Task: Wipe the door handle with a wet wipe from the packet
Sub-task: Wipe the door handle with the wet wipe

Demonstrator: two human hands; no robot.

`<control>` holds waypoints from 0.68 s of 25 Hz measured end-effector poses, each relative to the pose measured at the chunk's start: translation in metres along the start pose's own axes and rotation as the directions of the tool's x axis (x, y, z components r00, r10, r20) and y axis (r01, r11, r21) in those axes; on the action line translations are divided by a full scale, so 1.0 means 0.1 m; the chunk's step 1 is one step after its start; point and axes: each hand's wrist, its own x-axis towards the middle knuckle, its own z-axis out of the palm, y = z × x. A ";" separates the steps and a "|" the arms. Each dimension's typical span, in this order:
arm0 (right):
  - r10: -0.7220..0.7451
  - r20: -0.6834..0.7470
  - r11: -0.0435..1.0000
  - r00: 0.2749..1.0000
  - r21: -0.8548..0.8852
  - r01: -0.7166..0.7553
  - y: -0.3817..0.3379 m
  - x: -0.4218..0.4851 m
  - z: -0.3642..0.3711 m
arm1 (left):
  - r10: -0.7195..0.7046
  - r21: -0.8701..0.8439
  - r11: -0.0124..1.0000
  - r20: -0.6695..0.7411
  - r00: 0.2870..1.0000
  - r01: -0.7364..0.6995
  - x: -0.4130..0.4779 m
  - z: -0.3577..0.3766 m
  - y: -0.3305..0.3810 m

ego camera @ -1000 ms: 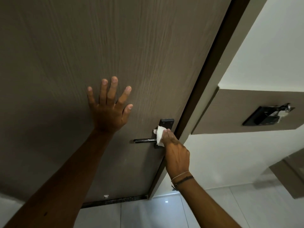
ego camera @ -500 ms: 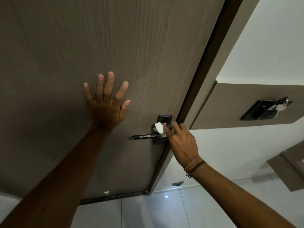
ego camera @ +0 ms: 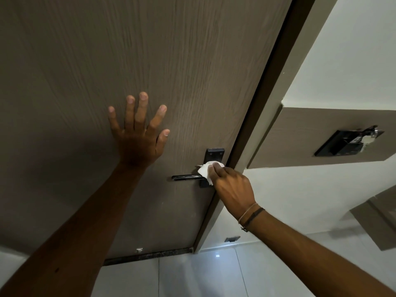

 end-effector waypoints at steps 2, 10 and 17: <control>0.154 0.018 0.982 0.988 0.108 -0.155 -0.03 -0.01 0.07 | -0.002 0.000 1.000 0.001 1.000 0.002 0.00 0.00 0.00; 0.337 -0.070 0.787 0.939 0.568 -0.240 -0.16 -0.06 0.14 | 0.013 0.013 1.000 0.007 1.000 -0.013 0.03 -0.03 0.02; 0.577 -0.008 0.483 0.816 0.810 -0.334 -0.14 0.04 0.22 | 0.011 0.031 0.999 0.009 1.000 -0.011 0.05 -0.06 0.03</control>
